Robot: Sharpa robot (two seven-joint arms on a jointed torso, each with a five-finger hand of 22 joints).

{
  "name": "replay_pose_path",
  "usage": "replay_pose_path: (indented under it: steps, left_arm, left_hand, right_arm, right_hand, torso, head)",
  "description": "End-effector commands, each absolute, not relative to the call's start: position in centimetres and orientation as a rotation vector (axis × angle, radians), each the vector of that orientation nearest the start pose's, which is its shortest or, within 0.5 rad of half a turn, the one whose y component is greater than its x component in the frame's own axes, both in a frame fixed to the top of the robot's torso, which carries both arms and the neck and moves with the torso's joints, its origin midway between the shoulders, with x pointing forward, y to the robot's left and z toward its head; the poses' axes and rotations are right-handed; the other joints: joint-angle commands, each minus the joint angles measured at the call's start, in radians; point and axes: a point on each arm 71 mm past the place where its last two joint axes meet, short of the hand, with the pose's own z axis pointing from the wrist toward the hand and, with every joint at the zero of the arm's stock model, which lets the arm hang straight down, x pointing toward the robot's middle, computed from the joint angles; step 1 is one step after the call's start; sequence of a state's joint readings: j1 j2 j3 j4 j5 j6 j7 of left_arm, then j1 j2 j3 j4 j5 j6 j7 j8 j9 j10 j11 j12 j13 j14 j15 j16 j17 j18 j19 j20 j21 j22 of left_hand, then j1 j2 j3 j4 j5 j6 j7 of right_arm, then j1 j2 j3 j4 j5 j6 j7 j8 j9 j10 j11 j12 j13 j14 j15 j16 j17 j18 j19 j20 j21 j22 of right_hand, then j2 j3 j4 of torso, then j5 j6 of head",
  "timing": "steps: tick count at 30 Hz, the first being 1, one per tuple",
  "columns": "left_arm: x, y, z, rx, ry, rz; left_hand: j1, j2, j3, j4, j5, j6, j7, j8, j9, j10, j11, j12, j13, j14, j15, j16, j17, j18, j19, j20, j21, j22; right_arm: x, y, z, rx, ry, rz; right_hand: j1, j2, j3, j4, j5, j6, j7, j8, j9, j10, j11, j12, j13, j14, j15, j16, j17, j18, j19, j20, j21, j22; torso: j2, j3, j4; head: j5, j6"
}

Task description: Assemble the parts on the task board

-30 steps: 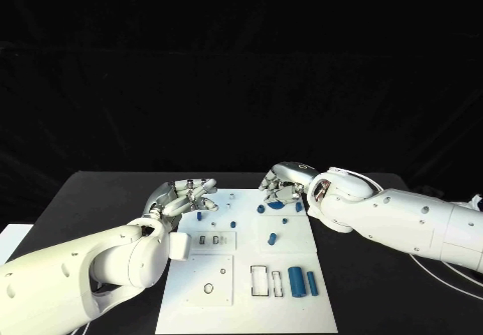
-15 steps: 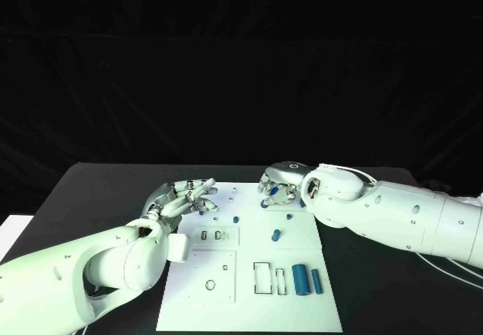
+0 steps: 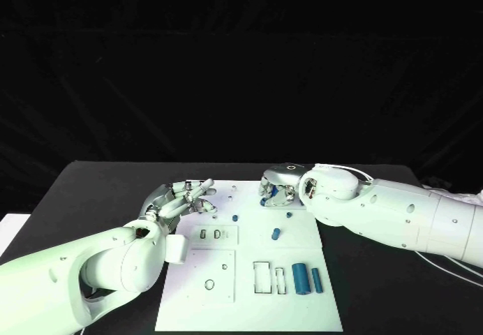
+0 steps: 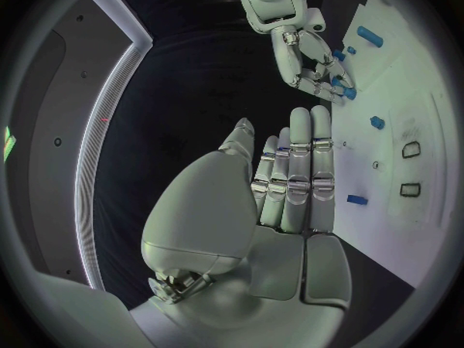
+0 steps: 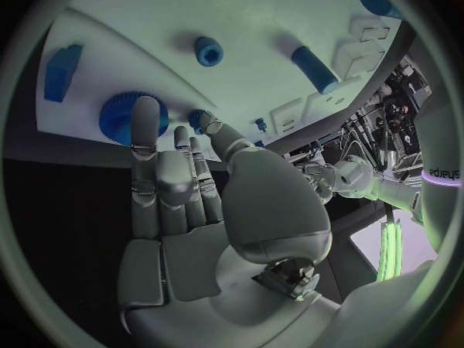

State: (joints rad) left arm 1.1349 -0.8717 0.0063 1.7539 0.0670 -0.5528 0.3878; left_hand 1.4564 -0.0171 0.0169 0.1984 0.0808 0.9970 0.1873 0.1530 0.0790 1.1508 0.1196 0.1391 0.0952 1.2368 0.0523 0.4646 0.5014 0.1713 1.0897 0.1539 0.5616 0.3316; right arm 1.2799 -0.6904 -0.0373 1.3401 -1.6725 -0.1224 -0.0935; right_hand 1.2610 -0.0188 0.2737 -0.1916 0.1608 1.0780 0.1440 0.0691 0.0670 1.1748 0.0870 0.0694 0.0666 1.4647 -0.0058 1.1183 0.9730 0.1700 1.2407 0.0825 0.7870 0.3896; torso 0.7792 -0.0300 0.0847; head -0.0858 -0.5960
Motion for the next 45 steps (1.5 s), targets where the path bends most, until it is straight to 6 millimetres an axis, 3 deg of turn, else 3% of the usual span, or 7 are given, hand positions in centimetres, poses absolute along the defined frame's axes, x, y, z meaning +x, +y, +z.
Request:
replay_pose_path:
  steps: [1,13,15,21,34,45]
  left_arm:
    - [44.1,17.0,-17.5,-1.261,1.401,-1.539]
    - [44.2,17.0,-17.5,-1.267,1.409,-1.533]
    - [44.2,17.1,-17.6,-1.268,1.41,-1.53]
    - [44.3,17.2,-17.7,-1.275,1.414,-1.524]
    - [44.3,17.2,-17.7,-1.292,1.423,-1.535]
    - [44.2,16.9,-17.7,-1.294,1.429,-1.548]
  left_hand:
    - [-0.012,0.0,-0.005,-0.001,-0.002,-0.003,0.003,-0.004,0.001,-0.006,0.001,0.005,0.001,-0.007,-0.003,0.005,0.001,0.006,-0.008,-0.002,0.006,0.001]
    - [-0.012,0.0,-0.006,-0.001,-0.002,-0.003,0.003,-0.004,0.001,-0.006,0.001,0.005,0.001,-0.008,-0.002,0.006,0.002,0.006,-0.009,-0.002,0.007,0.002]
    - [-0.012,0.0,-0.006,-0.001,-0.002,-0.003,0.003,-0.004,0.001,-0.006,0.001,0.005,0.001,-0.008,-0.002,0.006,0.002,0.006,-0.009,-0.002,0.007,0.002]
    - [-0.012,0.001,-0.006,-0.001,-0.001,-0.003,0.003,-0.003,0.001,-0.007,0.001,0.005,0.001,-0.009,-0.002,0.007,0.003,0.006,-0.009,-0.002,0.008,0.003]
    - [-0.01,0.004,-0.006,-0.002,-0.002,-0.012,0.006,-0.006,0.001,-0.015,0.004,0.005,0.002,-0.019,0.0,0.013,0.011,0.006,-0.017,0.0,0.014,0.009]
    - [-0.013,0.004,-0.008,-0.001,-0.002,-0.015,0.008,-0.006,0.0,-0.019,0.006,0.006,0.002,-0.024,0.002,0.015,0.014,0.006,-0.022,0.001,0.016,0.012]
  right_arm:
    - [52.8,-16.9,-16.7,-0.483,1.72,0.443]
    - [52.7,-16.5,-16.6,-0.489,1.703,0.483]
    - [52.7,-16.4,-16.4,-0.482,1.68,0.496]
    - [52.6,-16.5,-15.4,-0.424,1.554,0.536]
    - [52.9,-15.6,-14.5,-0.344,1.447,0.563]
    - [54.6,-13.2,-14.9,-0.321,1.448,0.54]
  right_hand:
    - [0.007,0.005,0.014,0.003,-0.008,0.01,-0.002,-0.001,0.002,-0.006,-0.003,-0.006,-0.002,0.034,0.006,0.013,0.013,0.012,-0.01,0.0,0.012,0.007]
    - [0.007,0.01,0.055,0.026,-0.022,0.038,-0.009,0.003,0.004,0.014,-0.009,-0.003,-0.001,0.039,0.002,0.065,0.068,0.013,-0.025,-0.001,0.055,0.035]
    - [0.008,0.017,0.066,0.034,-0.028,0.049,-0.012,0.007,0.006,0.024,-0.012,-0.001,0.0,0.044,-0.001,0.086,0.093,0.009,-0.014,-0.003,0.086,0.073]
    - [0.041,0.052,0.132,0.045,-0.1,0.074,-0.015,0.012,0.011,0.052,-0.021,-0.002,0.0,0.048,-0.012,0.131,0.143,-0.006,0.015,-0.01,0.176,0.182]
    - [0.026,0.029,0.176,0.072,-0.106,0.079,-0.014,0.008,0.015,0.056,-0.02,-0.006,-0.001,0.04,-0.011,0.137,0.144,-0.007,0.003,-0.005,0.207,0.207]
    - [0.016,0.018,0.183,0.087,-0.109,0.076,-0.014,0.004,0.015,0.051,-0.019,-0.007,-0.002,0.038,-0.01,0.137,0.142,-0.007,-0.003,-0.004,0.214,0.211]
  torso:
    - [0.004,-0.0006,0.0026]
    - [0.009,0.0005,0.0036]
    - [0.01,0.0005,0.0041]
    - [0.012,0.0002,0.0049]
    - [0.015,-0.0003,0.0061]
    - [0.021,-0.0015,0.0135]
  head:
    - [-0.003,-0.001]
    - [0.0,-0.004]
    - [0.001,-0.004]
    - [0.0,-0.004]
    - [0.005,0.008]
    - [0.002,0.014]
